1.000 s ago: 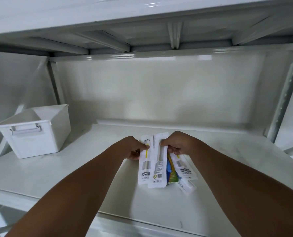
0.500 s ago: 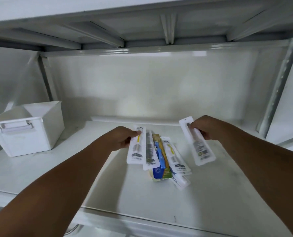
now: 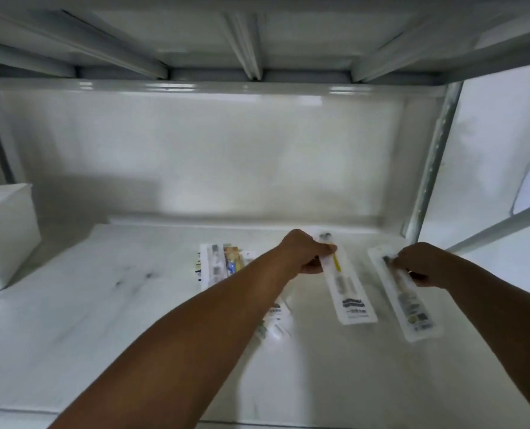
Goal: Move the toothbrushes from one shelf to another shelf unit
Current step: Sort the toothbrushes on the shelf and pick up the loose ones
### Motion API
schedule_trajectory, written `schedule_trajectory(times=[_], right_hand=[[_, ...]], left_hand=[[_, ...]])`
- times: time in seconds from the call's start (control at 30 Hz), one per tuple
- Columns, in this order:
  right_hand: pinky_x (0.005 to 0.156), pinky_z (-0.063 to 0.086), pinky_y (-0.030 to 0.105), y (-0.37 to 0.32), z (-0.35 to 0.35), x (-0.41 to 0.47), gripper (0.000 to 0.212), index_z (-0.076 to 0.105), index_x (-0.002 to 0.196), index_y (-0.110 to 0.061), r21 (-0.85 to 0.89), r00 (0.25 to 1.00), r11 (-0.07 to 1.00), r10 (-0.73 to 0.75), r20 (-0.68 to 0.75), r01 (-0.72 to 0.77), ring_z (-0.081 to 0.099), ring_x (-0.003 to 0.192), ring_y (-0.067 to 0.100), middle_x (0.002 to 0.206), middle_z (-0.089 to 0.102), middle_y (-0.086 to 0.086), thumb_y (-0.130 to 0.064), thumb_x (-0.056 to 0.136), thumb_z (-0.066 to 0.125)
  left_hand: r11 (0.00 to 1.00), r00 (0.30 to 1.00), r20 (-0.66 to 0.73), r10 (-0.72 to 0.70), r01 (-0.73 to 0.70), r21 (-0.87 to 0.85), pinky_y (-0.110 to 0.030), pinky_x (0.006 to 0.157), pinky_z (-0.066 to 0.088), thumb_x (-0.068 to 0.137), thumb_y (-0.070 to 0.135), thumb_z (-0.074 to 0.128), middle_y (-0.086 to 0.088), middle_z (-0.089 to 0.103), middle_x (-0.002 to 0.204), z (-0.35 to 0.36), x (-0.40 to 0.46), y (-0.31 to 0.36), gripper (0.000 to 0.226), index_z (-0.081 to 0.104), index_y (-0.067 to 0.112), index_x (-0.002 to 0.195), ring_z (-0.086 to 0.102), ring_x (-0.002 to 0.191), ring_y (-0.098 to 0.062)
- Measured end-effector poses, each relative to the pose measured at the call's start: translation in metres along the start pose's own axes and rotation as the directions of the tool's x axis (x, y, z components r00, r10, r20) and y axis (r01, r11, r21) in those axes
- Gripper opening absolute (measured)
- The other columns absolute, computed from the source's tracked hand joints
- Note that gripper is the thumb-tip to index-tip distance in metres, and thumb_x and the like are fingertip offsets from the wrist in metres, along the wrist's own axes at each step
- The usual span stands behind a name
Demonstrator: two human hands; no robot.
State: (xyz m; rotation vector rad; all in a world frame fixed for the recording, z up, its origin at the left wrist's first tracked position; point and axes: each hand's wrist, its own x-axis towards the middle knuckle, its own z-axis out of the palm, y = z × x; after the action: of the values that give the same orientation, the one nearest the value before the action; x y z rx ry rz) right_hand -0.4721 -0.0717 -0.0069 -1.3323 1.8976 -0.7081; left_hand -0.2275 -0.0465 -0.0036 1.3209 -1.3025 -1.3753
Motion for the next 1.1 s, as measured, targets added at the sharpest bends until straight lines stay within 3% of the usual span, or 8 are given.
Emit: schedule_trajectory(times=[0.1, 0.2, 0.3, 0.5, 0.63, 0.77, 0.93, 1.1], right_hand=[[0.052, 0.041, 0.027, 0.013, -0.008, 0.007, 0.028, 0.052, 0.069, -0.003, -0.047, 1.000, 0.999, -0.006, -0.001, 0.006, 0.048, 0.055, 0.021, 0.061, 0.049, 0.012, -0.014, 0.087, 0.071], [0.054, 0.048, 0.028, 0.013, -0.008, 0.013, 0.024, 0.061, 0.080, 0.005, -0.101, 1.000, 0.995, 0.007, 0.000, -0.007, 0.056, 0.059, 0.026, 0.072, 0.062, 0.018, -0.014, 0.082, 0.077], [0.051, 0.049, 0.026, 0.002, -0.004, 0.017, 0.026, 0.060, 0.074, 0.005, -0.233, 0.999, 0.972, 0.006, -0.042, -0.016, 0.058, 0.054, 0.025, 0.071, 0.064, 0.020, -0.014, 0.080, 0.078], [0.055, 0.045, 0.025, -0.058, 0.042, 0.009, 0.021, 0.062, 0.081, -0.001, -0.515, 0.918, 0.825, -0.359, -0.165, 0.230, 0.065, 0.076, 0.032, 0.079, 0.065, 0.014, -0.022, 0.079, 0.067], [0.048, 0.049, 0.026, -0.102, 0.105, -0.011, 0.026, 0.060, 0.083, -0.001, -0.208, 0.931, 0.912, -0.321, 0.172, 0.353, 0.061, 0.053, 0.024, 0.069, 0.064, 0.011, -0.025, 0.086, 0.068], [0.045, 0.045, 0.019, -0.120, 0.161, -0.034, 0.042, 0.054, 0.080, -0.006, -0.215, 0.870, 0.908, -0.244, 0.428, 0.360, 0.054, 0.051, 0.019, 0.080, 0.060, 0.013, -0.043, 0.081, 0.074], [0.039, 0.035, 0.014, -0.124, 0.190, -0.046, 0.045, 0.045, 0.062, -0.009, -0.278, 0.846, 0.890, -0.186, 0.500, 0.360, 0.039, 0.037, 0.015, 0.053, 0.043, 0.008, -0.035, 0.080, 0.076], [0.050, 0.033, 0.024, -0.117, 0.196, -0.036, 0.037, 0.049, 0.066, -0.008, -0.189, 0.858, 0.933, -0.186, 0.478, 0.307, 0.040, 0.050, 0.018, 0.057, 0.044, 0.009, -0.022, 0.073, 0.083]], left_hand=[[0.959, 0.998, -0.038, 0.042, -0.029, 0.282, -0.034, 0.065, 0.060, 0.078, 0.018, 0.080, -0.006, 0.067, 0.056, 0.038, 0.008, -0.013, 0.028, 0.055, 0.005, 0.074, 0.066, 0.053, -0.018], [0.801, 0.977, -0.084, 0.196, -0.110, 0.589, -0.035, 0.078, 0.054, 0.076, 0.026, 0.080, -0.014, 0.068, 0.106, 0.056, 0.004, -0.028, 0.047, 0.055, 0.001, 0.108, 0.067, 0.097, -0.030], [0.688, 0.966, -0.060, 0.251, -0.134, 0.713, -0.041, 0.086, 0.052, 0.080, 0.034, 0.075, -0.019, 0.060, 0.120, 0.054, -0.004, -0.033, 0.051, 0.054, 0.002, 0.115, 0.061, 0.108, -0.036], [0.533, 0.895, -0.191, 0.403, -0.060, 0.844, -0.037, 0.086, 0.048, 0.090, 0.037, 0.057, -0.014, 0.060, 0.120, -0.010, -0.030, -0.013, 0.038, 0.055, 0.009, 0.116, 0.060, 0.108, -0.034], [0.535, 0.817, -0.436, 0.378, 0.191, 0.823, -0.036, 0.076, 0.045, 0.092, 0.038, 0.053, -0.014, 0.057, 0.118, -0.086, -0.042, -0.017, 0.043, 0.043, 0.008, 0.121, 0.060, 0.105, -0.033], [0.598, 0.739, -0.637, 0.219, 0.414, 0.686, -0.043, 0.090, 0.046, 0.083, 0.050, 0.064, -0.015, 0.046, 0.128, -0.134, -0.051, -0.034, 0.069, 0.035, 0.008, 0.131, 0.053, 0.117, -0.035], [0.794, 0.795, -0.606, 0.000, 0.369, 0.483, -0.033, 0.065, 0.053, 0.073, 0.049, 0.076, -0.016, 0.057, 0.116, -0.155, -0.052, -0.049, 0.078, 0.038, 0.003, 0.123, 0.063, 0.093, -0.028], [0.880, 0.784, -0.620, -0.023, 0.311, 0.360, -0.025, 0.042, 0.039, 0.076, 0.036, 0.080, -0.010, 0.059, 0.079, -0.160, -0.051, -0.053, 0.047, 0.048, 0.005, 0.089, 0.055, 0.058, -0.018]])
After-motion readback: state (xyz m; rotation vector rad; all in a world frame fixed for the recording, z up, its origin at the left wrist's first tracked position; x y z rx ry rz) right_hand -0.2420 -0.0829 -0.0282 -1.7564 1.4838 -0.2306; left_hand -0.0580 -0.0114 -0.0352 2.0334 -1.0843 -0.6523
